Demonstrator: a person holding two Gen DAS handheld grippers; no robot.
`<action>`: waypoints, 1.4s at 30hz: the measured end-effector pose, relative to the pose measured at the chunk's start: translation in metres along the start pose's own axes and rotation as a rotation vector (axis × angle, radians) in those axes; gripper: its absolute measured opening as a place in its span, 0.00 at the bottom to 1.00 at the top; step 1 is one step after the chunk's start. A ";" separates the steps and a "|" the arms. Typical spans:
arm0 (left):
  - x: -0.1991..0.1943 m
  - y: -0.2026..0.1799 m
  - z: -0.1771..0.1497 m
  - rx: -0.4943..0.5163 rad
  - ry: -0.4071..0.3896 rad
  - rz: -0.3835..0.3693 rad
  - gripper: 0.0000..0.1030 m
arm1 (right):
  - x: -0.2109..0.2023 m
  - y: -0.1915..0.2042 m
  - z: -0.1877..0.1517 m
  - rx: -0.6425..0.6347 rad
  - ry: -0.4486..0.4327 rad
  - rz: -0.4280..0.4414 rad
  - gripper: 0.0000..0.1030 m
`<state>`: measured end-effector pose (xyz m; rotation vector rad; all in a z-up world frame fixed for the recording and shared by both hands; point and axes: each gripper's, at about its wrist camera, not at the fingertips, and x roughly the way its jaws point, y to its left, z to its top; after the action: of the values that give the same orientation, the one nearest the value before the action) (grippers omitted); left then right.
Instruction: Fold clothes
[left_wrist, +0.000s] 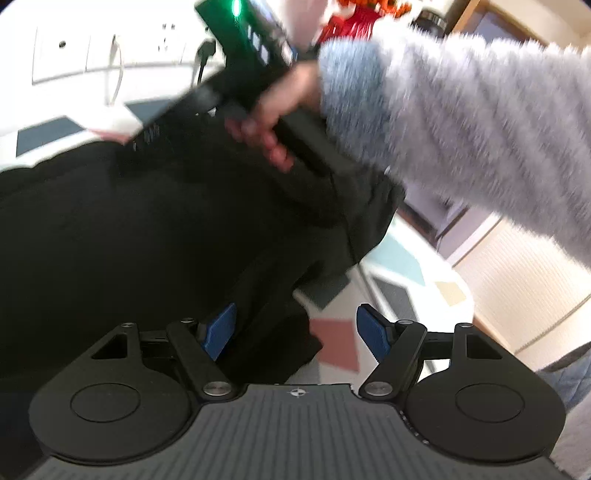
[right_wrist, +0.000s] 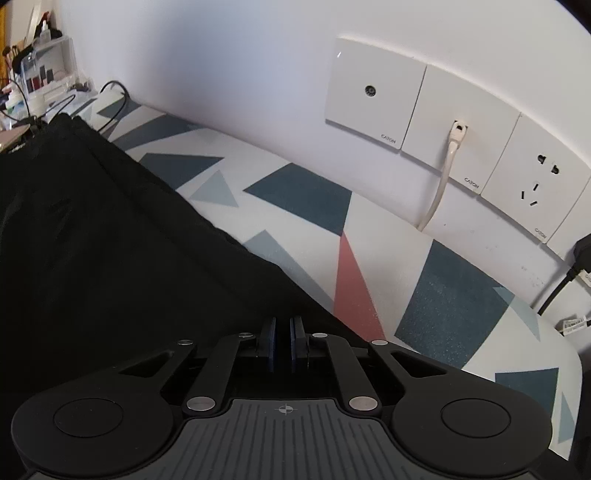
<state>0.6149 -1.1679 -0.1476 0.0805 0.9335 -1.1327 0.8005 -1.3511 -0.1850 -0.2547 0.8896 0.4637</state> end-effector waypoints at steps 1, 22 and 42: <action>-0.003 -0.003 0.000 0.010 -0.011 -0.002 0.70 | -0.001 -0.002 0.000 0.012 -0.003 0.004 0.06; 0.032 -0.024 -0.022 0.182 0.103 0.000 0.70 | -0.014 -0.007 0.012 0.082 -0.115 -0.061 0.04; -0.006 0.012 -0.017 -0.050 0.056 -0.026 0.74 | -0.015 -0.028 0.028 0.312 -0.169 -0.149 0.28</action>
<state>0.6133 -1.1497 -0.1590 0.0596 1.0145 -1.1354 0.8252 -1.3690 -0.1555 0.0044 0.7585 0.2003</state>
